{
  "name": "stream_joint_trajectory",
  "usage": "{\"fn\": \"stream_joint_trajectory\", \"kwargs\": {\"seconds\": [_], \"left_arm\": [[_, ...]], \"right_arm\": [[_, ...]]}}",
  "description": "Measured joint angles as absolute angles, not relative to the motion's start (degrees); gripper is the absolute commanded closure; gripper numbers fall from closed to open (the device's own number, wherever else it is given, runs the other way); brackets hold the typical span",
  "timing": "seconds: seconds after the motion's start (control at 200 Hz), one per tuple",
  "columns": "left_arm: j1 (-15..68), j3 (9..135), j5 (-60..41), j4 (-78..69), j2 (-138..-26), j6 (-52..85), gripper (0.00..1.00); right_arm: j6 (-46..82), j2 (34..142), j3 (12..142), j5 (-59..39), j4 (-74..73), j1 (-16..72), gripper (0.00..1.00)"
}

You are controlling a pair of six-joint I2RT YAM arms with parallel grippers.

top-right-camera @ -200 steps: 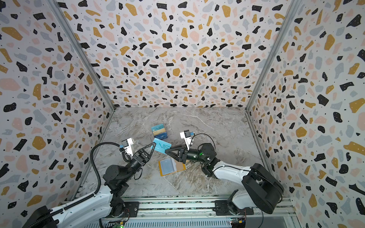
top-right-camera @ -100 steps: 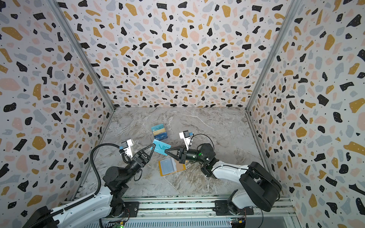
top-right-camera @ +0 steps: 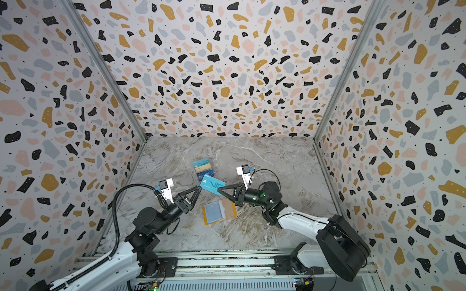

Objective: Take the credit cards out of the card holder

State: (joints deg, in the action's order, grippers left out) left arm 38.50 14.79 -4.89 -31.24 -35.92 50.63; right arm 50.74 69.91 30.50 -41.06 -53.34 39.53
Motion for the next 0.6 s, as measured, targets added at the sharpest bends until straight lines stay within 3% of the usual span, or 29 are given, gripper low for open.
{"fn": "stream_joint_trajectory", "kwargs": {"seconds": [0.39, 0.601], "left_arm": [[37.3, 34.1, -13.3, -2.1, -43.7, 30.5, 0.22], [37.1, 43.0, -21.0, 10.1, -49.4, 19.1, 0.26]], "right_arm": [[22.1, 65.5, 46.2, -42.3, -4.3, 34.8, 1.00], [10.1, 69.2, 51.6, -46.1, 12.1, 34.7, 1.00]]}}
